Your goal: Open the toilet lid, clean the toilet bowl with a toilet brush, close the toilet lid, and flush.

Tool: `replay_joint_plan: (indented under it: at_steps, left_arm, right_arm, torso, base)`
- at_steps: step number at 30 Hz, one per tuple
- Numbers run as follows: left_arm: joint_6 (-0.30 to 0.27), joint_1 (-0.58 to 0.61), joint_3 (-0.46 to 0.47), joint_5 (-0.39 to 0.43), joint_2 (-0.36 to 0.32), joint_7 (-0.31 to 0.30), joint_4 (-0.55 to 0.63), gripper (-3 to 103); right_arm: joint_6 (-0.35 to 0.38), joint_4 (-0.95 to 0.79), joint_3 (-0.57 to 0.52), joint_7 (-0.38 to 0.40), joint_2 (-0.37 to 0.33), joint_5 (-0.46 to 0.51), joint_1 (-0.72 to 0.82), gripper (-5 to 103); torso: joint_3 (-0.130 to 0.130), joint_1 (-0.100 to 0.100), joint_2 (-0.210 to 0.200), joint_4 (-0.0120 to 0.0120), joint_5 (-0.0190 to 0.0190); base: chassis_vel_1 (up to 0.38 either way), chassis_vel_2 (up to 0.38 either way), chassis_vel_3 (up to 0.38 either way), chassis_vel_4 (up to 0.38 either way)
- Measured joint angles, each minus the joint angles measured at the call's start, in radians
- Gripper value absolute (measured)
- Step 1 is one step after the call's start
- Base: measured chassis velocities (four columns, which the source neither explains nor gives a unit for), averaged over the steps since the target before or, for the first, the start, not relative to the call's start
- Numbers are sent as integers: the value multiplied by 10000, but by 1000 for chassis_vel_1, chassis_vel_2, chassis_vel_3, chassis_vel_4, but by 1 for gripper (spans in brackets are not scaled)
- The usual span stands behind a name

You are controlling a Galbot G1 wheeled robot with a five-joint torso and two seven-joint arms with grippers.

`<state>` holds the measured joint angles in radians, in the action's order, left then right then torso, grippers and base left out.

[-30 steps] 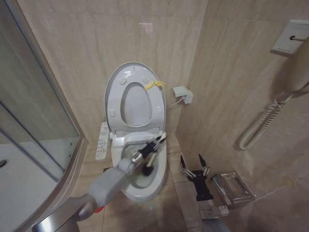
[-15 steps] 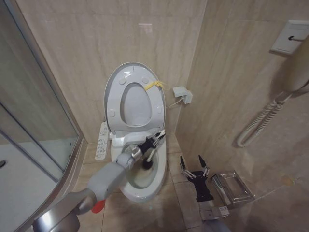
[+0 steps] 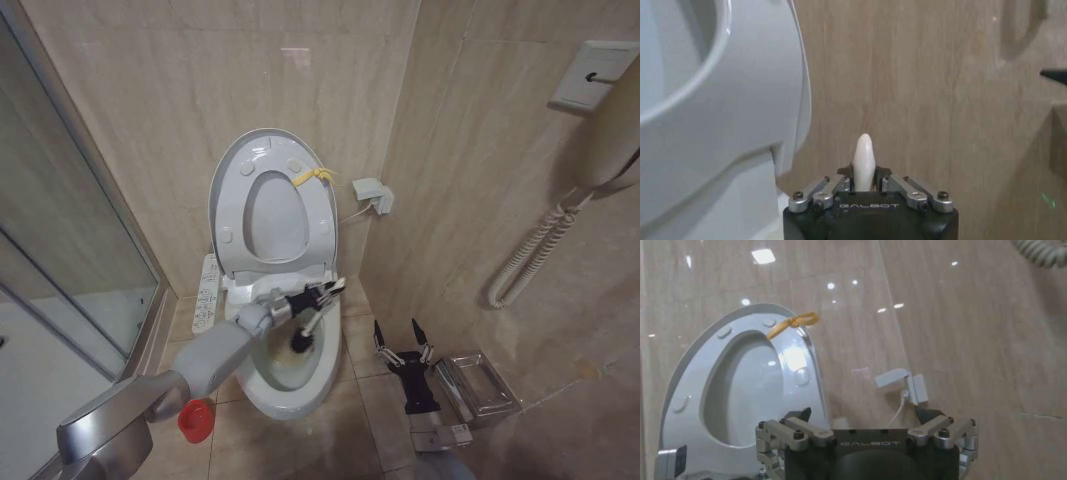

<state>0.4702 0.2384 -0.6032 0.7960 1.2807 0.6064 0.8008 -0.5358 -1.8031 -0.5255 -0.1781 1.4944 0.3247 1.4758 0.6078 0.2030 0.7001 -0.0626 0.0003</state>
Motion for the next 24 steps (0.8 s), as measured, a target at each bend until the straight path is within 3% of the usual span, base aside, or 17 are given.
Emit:
replay_joint_plan:
  at_steps: [5,7,10,15,17,19,23,24]
  left_arm:
    - [436,80,232,219,45,59,425,22]
    - [601,208,168,186,29,74,46,22]
    - [674,335,250,-27,135,6,-347,22]
    - [685,414,375,-11,131,-95,171,22]
    - [743,478,380,-127,120,-87,-44,22]
    - [811,749,413,-474,39,-83,-555,22]
    - [806,932,493,-239,87,-237,119,22]
    - [800,871,517,-68,182,-288,490,22]
  right_arm:
    - [1,-46,-33,-5,79,1,36,100]
    - [-1,-79,-16,-18,106,1,49,100]
    - [-6,-141,-6,-44,121,-6,99,100]
    - [-17,-234,-47,-62,156,-13,190,100]
    - [-18,-246,-38,-71,167,-18,197,100]
    - [-30,-320,-16,-108,186,-30,261,100]
    - [-46,-344,-35,-126,169,-44,281,100]
    - [-48,-348,-84,-126,168,-45,288,100]
  torso:
    - [-4,-2,2,-29,1]
    - [-3,-2,2,-28,1]
    - [0,-1,0,-3,0]
    - [-5,-2,2,-30,0]
    - [-4,-2,2,-31,0]
    - [0,0,0,-6,2]
    - [-2,-2,1,-3,3]
    - [-2,-2,1,-17,-2]
  base:
    - [0,0,0,0]
    - [0,0,0,0]
    - [0,0,0,0]
    - [0,0,0,0]
    - [0,0,0,0]
    - [0,0,0,0]
    - [0,0,0,0]
    - [0,0,0,0]
